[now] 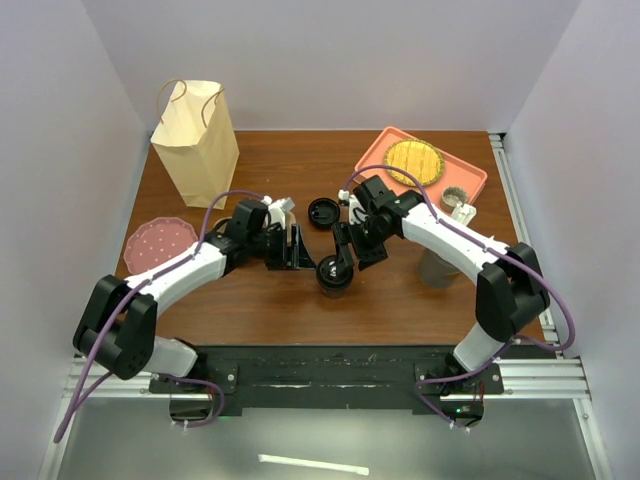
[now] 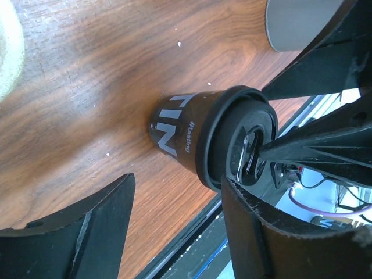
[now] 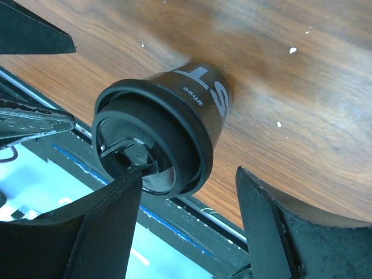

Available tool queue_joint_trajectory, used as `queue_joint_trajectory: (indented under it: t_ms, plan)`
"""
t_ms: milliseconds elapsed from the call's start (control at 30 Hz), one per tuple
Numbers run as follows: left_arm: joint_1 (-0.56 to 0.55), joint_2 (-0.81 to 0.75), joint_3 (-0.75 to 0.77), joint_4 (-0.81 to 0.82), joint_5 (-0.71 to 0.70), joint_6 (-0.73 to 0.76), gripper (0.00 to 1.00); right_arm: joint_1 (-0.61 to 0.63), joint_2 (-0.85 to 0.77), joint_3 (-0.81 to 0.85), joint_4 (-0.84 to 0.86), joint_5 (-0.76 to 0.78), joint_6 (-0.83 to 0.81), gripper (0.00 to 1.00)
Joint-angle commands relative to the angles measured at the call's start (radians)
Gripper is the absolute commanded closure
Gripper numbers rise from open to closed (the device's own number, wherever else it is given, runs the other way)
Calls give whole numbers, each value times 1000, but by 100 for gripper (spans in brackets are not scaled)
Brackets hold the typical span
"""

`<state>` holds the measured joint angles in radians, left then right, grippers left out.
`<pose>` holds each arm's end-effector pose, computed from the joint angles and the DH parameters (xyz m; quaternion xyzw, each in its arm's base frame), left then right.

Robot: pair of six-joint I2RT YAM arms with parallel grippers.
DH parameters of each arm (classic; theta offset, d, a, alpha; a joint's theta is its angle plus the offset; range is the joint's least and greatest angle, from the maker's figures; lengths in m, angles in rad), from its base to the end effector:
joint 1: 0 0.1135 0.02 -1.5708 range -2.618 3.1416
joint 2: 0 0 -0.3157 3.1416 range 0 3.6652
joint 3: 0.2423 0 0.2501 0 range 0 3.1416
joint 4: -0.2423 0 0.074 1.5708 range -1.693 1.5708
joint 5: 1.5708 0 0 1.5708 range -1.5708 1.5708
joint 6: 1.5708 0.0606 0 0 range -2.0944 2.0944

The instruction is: Pack the takeout coffee

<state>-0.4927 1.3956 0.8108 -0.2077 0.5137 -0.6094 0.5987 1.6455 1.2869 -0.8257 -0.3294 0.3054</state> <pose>0.2410 -0.1632 0.2501 0.0440 0.8990 -0.3924 0.1896 0.2710 0.2086 0.2776 -0.1726 0.9531 0.2275 0.1001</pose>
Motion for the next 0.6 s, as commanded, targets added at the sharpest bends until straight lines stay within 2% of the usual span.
queue_joint_trajectory:
  t_ms: [0, 267, 367, 567]
  plan:
    - [-6, 23, -21, 59, 17, -4, 36, -8, 7, -47, 80, -51, -14, 33]
    - [-10, 40, -35, 34, -30, 17, 40, -20, 30, -100, 129, -63, -20, 46]
    - [-12, 34, -6, -22, -70, 30, 41, -22, 43, -101, 137, -66, -15, 51]
    - [-14, -15, 74, -131, -152, 49, 35, -22, 20, -152, 201, -82, 43, 53]
